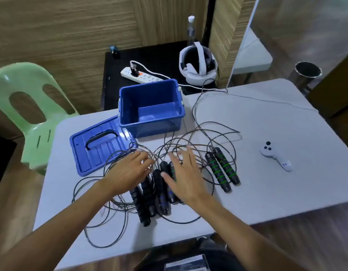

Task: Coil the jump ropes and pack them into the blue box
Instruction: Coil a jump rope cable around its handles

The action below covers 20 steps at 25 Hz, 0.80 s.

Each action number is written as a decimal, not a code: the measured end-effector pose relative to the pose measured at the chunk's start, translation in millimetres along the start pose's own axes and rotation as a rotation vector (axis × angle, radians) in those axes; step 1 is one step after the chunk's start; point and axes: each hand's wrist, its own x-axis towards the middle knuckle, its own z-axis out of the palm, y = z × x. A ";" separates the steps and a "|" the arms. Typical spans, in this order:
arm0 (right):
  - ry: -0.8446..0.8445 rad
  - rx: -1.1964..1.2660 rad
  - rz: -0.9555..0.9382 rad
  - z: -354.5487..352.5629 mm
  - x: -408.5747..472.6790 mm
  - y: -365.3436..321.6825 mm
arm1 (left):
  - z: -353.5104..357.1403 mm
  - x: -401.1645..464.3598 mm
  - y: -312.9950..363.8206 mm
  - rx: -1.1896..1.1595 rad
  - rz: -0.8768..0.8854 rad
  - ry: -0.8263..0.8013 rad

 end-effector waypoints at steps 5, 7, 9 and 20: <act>-0.234 -0.033 0.083 41.3 -30.1 -47.9 | 24.5 -21.2 -23.4 -0.067 0.241 -0.305; -0.323 -0.037 0.206 62.6 -36.6 -69.5 | 34.8 -28.4 -30.7 -0.031 0.317 -0.415; -0.342 -0.101 0.299 79.3 -38.4 -88.3 | 45.8 -33.4 -36.0 0.016 0.379 -0.460; -0.224 -0.437 0.460 139.3 -37.3 -125.8 | 79.0 -42.5 -37.4 0.117 0.464 -0.357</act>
